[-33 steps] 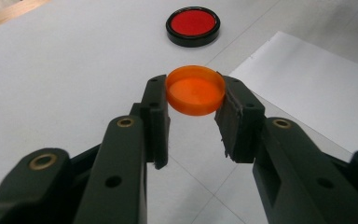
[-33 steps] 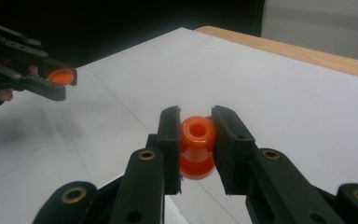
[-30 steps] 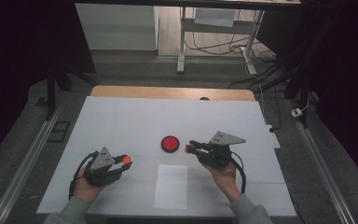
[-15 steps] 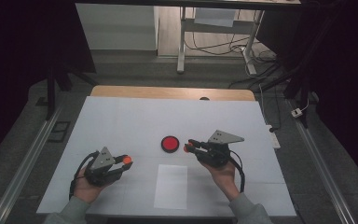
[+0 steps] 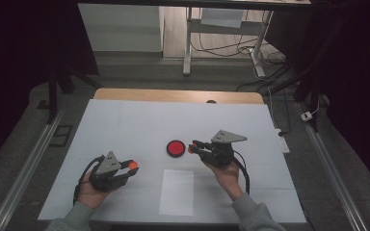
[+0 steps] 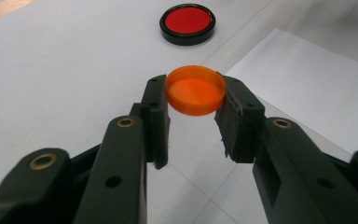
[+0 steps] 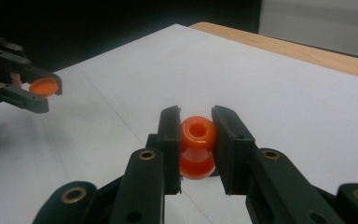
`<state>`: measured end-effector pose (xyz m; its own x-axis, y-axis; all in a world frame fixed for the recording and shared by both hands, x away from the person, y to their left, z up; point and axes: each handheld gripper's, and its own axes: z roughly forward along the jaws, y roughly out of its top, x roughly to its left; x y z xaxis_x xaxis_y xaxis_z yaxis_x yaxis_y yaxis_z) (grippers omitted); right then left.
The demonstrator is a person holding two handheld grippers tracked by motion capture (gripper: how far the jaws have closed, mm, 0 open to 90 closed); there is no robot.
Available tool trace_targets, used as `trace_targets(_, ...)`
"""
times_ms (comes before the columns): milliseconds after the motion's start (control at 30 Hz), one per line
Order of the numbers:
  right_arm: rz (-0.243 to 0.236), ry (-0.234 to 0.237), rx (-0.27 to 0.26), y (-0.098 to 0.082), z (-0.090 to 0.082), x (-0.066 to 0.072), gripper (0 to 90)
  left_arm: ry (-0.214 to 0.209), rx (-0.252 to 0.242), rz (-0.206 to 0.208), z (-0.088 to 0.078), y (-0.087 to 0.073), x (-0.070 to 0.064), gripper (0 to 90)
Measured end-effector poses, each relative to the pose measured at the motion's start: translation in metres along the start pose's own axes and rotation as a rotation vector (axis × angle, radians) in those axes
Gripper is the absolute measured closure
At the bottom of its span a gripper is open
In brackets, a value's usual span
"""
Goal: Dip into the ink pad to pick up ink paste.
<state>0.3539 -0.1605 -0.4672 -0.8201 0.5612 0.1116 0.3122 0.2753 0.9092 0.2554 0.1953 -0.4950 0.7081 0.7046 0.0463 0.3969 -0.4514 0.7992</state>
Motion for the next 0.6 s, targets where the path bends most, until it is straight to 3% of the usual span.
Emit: trace_targets(600,0.006,-0.011,0.036,0.008,0.031,-0.006,72.4,-0.005,-0.006,-0.011,-0.001,0.0,0.001,64.9)
